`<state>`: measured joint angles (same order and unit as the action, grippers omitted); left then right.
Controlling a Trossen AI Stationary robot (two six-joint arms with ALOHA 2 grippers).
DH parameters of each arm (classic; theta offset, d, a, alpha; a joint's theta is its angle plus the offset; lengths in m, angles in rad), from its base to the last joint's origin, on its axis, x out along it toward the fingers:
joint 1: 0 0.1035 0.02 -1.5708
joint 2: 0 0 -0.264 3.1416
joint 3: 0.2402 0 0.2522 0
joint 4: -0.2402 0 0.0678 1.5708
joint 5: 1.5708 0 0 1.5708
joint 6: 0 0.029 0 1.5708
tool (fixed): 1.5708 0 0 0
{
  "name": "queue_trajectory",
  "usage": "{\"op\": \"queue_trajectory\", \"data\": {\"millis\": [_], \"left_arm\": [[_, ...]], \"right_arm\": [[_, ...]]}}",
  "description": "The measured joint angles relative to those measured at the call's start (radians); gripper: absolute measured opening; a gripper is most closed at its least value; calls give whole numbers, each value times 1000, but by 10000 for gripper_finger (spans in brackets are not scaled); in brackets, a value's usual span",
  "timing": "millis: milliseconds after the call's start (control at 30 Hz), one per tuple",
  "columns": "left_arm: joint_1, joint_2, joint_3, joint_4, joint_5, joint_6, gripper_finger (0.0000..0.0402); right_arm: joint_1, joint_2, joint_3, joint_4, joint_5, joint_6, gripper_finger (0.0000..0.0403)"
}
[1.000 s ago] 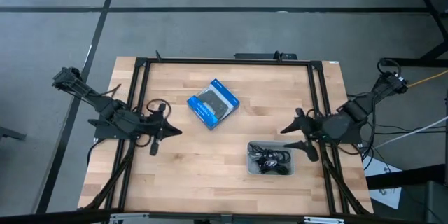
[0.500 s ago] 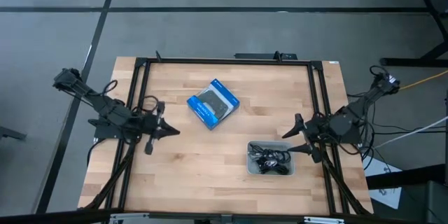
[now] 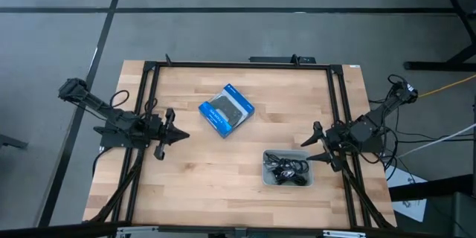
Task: Pick and place USB-C Cables
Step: Return to Home Position
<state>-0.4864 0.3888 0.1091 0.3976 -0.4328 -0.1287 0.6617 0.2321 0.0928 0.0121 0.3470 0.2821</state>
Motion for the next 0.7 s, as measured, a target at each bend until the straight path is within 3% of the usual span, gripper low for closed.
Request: {"op": "queue_trajectory", "data": {"millis": [200,367,700], "left_arm": [[36,-62,-102,59,0,0,0],[51,-86,-101,34,-3,10,0],[56,-86,-101,13,-3,25,0]], "right_arm": [[0,-72,-34,-14,0,-50,253],[0,-129,-34,-108,0,-56,253],[-2,-191,-34,-113,-3,-149,253]]}}
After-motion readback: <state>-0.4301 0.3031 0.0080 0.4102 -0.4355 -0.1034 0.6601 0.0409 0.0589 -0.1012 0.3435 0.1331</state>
